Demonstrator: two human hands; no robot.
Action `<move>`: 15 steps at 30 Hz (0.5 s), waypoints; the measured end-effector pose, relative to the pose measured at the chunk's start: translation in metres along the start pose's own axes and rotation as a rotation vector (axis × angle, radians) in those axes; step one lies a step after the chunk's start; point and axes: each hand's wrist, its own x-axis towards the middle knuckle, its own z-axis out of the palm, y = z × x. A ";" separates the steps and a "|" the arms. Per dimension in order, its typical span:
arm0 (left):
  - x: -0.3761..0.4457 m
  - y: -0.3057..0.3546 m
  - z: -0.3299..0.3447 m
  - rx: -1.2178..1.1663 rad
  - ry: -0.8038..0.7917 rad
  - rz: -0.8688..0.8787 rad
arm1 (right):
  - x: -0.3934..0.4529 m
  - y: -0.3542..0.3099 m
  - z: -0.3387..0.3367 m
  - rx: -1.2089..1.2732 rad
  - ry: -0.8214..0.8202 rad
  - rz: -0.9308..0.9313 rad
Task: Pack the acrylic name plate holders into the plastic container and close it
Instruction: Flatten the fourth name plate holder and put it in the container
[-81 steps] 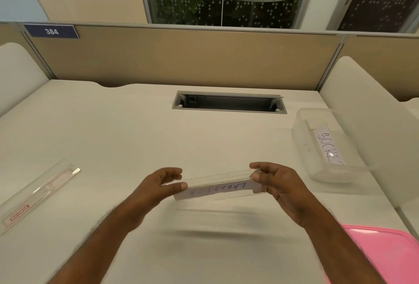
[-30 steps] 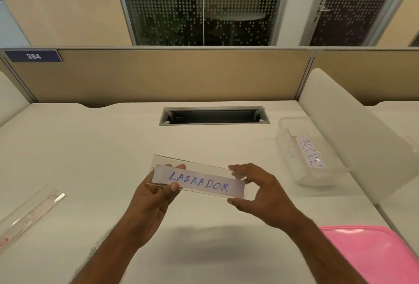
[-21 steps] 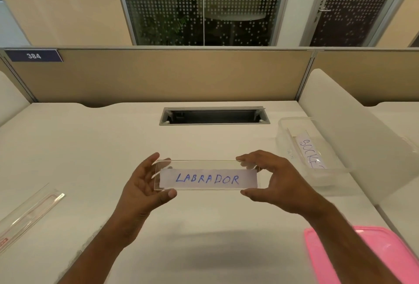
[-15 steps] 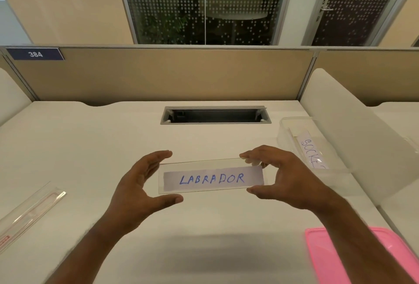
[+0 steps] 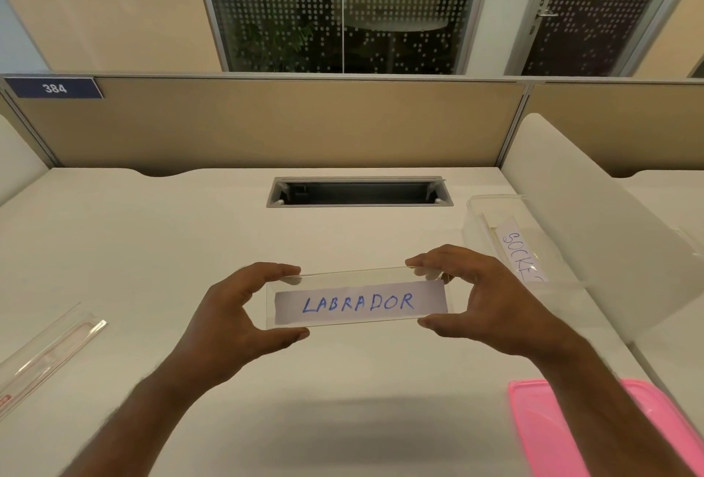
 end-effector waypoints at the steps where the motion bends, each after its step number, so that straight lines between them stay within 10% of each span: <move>1: 0.001 0.001 0.000 0.000 0.002 0.002 | -0.001 0.000 0.000 0.004 0.002 0.001; 15: 0.005 0.007 0.003 -0.013 -0.001 0.010 | -0.008 0.007 0.000 0.044 0.030 -0.001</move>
